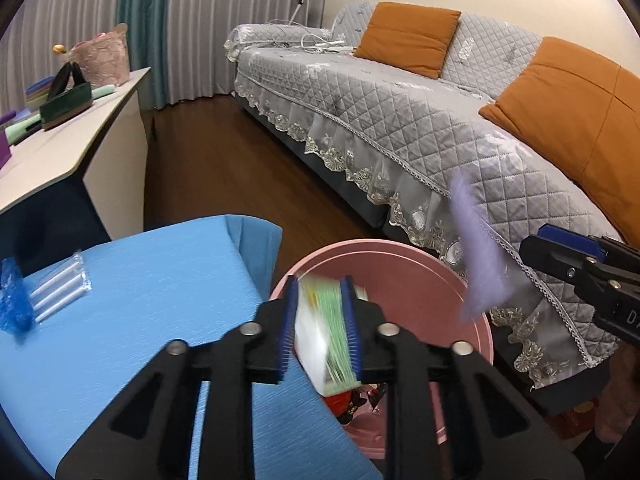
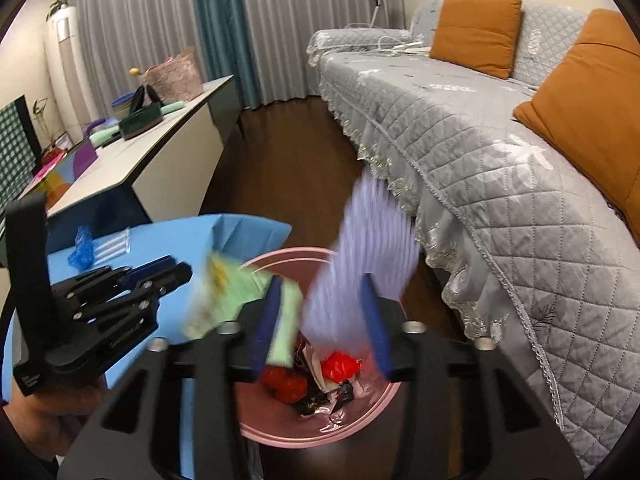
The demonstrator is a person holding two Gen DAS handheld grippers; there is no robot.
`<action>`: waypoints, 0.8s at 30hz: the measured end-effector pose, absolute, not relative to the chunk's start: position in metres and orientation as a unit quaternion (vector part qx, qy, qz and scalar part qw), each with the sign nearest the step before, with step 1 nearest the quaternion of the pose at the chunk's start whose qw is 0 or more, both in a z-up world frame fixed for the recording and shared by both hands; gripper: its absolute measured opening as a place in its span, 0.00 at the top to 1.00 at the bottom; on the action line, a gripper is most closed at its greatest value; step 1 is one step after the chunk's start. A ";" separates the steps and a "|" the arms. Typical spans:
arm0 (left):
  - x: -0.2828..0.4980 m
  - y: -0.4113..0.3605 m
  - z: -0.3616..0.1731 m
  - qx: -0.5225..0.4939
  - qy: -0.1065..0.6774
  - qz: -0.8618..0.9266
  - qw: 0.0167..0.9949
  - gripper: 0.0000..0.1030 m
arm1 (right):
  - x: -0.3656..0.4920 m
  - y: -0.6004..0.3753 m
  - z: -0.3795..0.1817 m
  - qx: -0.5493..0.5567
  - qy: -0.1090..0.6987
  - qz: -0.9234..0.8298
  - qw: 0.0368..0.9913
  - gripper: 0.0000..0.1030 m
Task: Collect trash
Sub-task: 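Open both tools to drop the sachet and foam net into the basin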
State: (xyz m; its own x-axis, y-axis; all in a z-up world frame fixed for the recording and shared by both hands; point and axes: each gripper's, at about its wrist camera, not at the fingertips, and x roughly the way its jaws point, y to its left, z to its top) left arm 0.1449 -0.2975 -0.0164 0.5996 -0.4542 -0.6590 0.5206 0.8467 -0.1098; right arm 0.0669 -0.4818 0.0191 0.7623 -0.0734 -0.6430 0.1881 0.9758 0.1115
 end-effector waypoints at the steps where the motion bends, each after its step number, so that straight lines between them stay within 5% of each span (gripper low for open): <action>1: 0.144 -0.295 -0.016 0.045 0.355 -0.271 0.894 0.77 | 0.067 -0.482 0.019 0.085 0.337 -0.071 0.935 0.55; 24: 0.095 -0.123 0.033 0.009 0.311 -0.171 0.935 0.77 | 0.065 -0.385 0.049 0.042 0.290 -0.032 0.956 0.55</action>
